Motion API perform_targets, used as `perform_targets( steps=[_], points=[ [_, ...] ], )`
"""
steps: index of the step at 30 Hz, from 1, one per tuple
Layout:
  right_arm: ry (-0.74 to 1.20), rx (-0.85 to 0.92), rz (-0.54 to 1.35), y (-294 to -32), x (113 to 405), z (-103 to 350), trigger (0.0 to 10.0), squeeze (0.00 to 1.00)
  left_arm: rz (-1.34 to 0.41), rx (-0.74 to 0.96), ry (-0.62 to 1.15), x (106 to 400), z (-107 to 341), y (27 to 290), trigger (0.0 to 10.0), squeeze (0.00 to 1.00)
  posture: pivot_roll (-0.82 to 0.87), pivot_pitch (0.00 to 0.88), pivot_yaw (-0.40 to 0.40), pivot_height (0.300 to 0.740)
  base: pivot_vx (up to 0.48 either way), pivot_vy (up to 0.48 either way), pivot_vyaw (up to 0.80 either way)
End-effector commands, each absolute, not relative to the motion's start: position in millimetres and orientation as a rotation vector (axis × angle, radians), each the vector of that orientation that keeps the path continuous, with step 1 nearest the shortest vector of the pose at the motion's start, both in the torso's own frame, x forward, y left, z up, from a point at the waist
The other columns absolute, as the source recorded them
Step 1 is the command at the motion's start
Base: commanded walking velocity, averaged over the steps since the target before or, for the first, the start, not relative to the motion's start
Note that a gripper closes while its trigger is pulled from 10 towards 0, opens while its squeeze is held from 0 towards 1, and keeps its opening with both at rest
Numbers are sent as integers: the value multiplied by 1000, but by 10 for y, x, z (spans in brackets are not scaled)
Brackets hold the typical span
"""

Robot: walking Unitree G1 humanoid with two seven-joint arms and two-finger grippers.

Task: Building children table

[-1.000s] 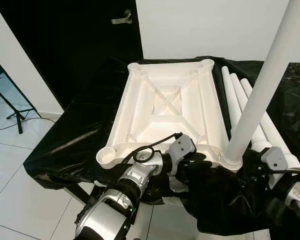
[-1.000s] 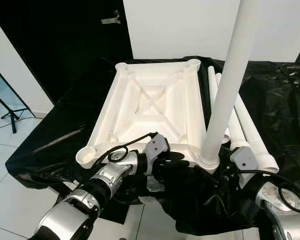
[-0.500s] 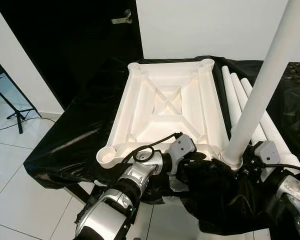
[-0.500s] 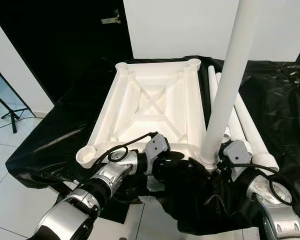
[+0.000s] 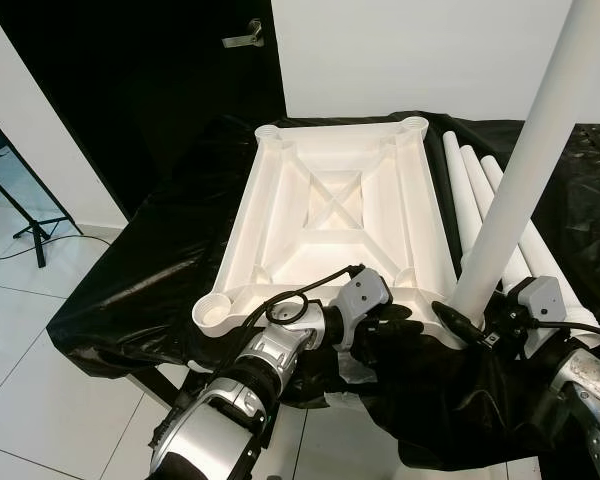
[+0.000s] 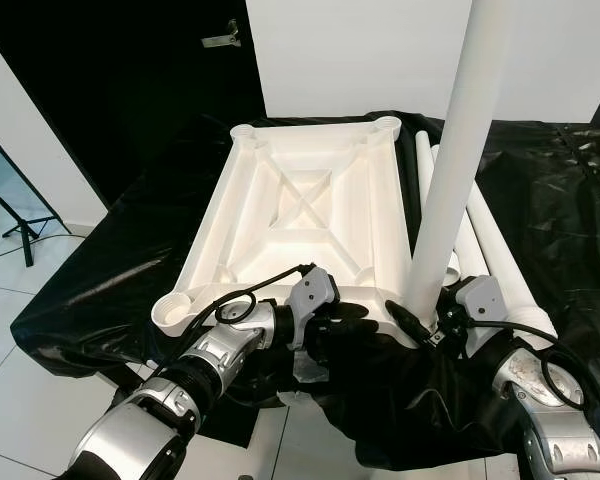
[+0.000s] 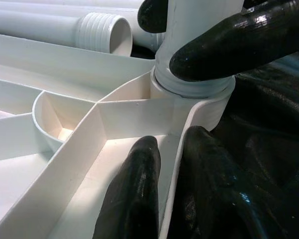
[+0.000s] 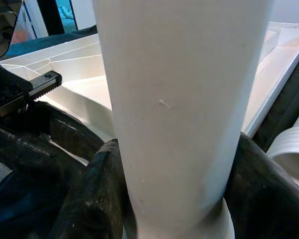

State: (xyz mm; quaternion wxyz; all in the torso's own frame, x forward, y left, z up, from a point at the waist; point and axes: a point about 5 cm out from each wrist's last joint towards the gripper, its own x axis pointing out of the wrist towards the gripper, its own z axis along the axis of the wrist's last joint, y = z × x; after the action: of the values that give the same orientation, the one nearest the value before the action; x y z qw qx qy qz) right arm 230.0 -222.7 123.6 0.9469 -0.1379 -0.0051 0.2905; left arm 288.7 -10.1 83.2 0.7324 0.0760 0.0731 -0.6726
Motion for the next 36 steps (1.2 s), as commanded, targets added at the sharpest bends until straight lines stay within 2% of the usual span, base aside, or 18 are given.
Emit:
perform_targets(
  steps=[1, 5, 6, 8, 9, 11, 12, 17, 18, 28, 29, 31, 32, 34, 35, 36],
  points=[
    [4, -317, 612, -2184, 2284, 1196, 0, 0, -1556, 221, 384, 2696, 472, -20, 10000, 0, 52, 0, 66, 740, 0, 0, 0],
    [4, -308, 608, -2176, 2272, 1187, 0, 0, -1512, 228, 366, 2736, 498, -50, 10000, 0, 51, 0, 68, 740, 0, 0, 0],
    [3, -305, 608, -2171, 2266, 1182, 0, 0, -1486, 219, 359, 2760, 517, -63, 10000, 192, 51, 0, 68, 740, 0, 0, 0],
    [3, -305, 608, -2171, 2266, 1182, 0, 0, -1486, 219, 359, 2760, 517, -63, 10000, 192, 51, 0, 68, 740, 0, 0, 0],
    [4, -298, 606, -2163, 2258, 1171, 0, 0, -1444, 214, 332, 2806, 554, -72, 10000, 1000, 52, 0, 67, 740, 0, 0, 0],
    [5, -296, 606, -2162, 2257, 1168, 0, 0, -1429, 220, 320, 2824, 567, -68, 10000, 969, 53, 0, 67, 740, 0, 0, 0],
    [6, -295, 605, -2162, 2258, 1166, 0, 0, -1422, 224, 312, 2834, 575, -62, 10000, 71, 53, 0, 66, 740, 0, 0, 0],
    [6, -294, 603, -2163, 2260, 1165, 0, 0, -1419, 226, 309, 2838, 578, -56, 10000, 71, 53, 0, 66, 740, 0, 0, 0],
    [6, -294, 603, -2163, 2263, 1165, 0, 0, -1421, 226, 308, 2838, 578, -54, 10000, 0, 53, 0, 66, 740, 0, 0, 0],
    [4, -292, 603, -2150, 2265, 1172, 0, 0, -1382, 350, 397, 2820, 466, -72, 10000, 0, 48, 0, 61, 740, 0, 0, 0],
    [5, -292, 602, -2148, 2262, 1171, 1412, 0, -1379, 376, 415, 2820, 447, -66, 10000, 0, 47, 0, 62, 740, 0, 0, 0],
    [5, -292, 601, -2148, 2260, 1171, 1412, 0, -1379, 392, 425, 2819, 435, -59, 10000, 0, 46, 0, 63, 740, 0, 0, 0],
    [6, -293, 598, -2148, 2258, 1170, 4471, 0, -1383, 399, 439, 2814, 424, -53, 10000, 0, 44, 0, 65, 740, 0, 0, 0],
    [6, -293, 598, -2148, 2258, 1170, 4471, 0, -1383, 399, 439, 2814, 424, -53, 10000, 0, 44, 0, 65, 740, 0, 0, 0],
    [7, -295, 594, -2149, 2257, 1168, 10000, 0, -1388, 400, 446, 2809, 417, -50, 8314, 0, 43, 0, 67, 740, 0, 0, 0],
    [7, -295, 594, -2149, 2257, 1168, 10000, 0, -1388, 400, 446, 2809, 417, -50, 8314, 0, 43, 0, 67, 740, 0, 0, 0]
  ],
)
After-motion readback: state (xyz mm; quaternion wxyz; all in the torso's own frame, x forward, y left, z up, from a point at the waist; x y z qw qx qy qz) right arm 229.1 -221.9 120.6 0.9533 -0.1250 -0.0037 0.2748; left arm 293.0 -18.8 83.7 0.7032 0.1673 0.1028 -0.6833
